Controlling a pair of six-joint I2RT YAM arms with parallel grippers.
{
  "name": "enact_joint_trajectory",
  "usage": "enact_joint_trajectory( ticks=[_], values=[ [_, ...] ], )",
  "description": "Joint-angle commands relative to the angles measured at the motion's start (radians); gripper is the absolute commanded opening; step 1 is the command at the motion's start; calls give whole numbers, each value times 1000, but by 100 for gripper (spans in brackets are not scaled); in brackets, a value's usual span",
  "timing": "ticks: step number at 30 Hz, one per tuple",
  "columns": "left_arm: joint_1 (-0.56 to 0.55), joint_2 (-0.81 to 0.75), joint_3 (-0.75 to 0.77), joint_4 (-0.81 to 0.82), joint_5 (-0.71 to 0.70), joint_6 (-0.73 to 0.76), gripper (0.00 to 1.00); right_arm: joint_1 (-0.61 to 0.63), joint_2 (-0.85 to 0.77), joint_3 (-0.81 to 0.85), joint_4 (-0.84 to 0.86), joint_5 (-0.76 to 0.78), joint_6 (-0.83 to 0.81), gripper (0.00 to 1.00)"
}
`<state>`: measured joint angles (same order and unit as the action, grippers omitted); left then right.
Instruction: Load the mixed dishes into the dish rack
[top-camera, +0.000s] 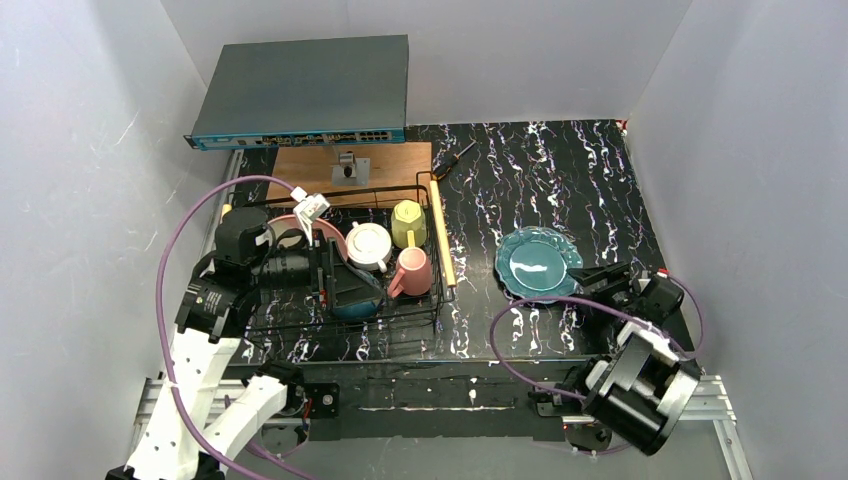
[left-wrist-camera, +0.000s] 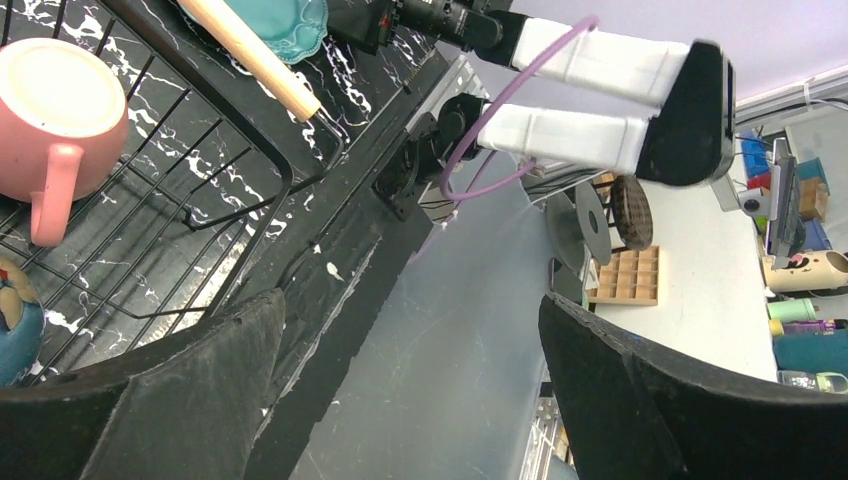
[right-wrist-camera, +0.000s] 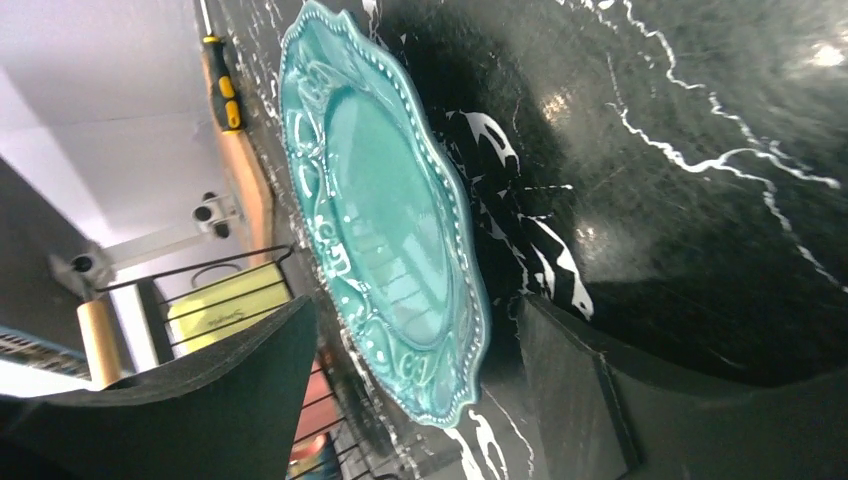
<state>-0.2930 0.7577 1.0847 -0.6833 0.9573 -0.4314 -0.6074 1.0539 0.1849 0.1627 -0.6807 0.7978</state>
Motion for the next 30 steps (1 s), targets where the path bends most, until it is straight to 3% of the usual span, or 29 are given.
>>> enact_joint_trajectory(
  ticks=[1,7,18,22,30],
  values=[
    [-7,2,3,-12,20,24,98,-4,144,26,128,-119,1,78],
    [-7,20,-8,-13,20,27,98,-3,311,78,159,-174,-9,69],
    [-7,53,15,-13,19,1,98,24,448,140,139,-157,-27,60],
    [-7,58,11,-9,13,-16,98,31,468,147,143,-156,-24,49],
    [-7,66,-1,29,21,-78,98,39,413,153,132,-170,-41,15]
  ],
)
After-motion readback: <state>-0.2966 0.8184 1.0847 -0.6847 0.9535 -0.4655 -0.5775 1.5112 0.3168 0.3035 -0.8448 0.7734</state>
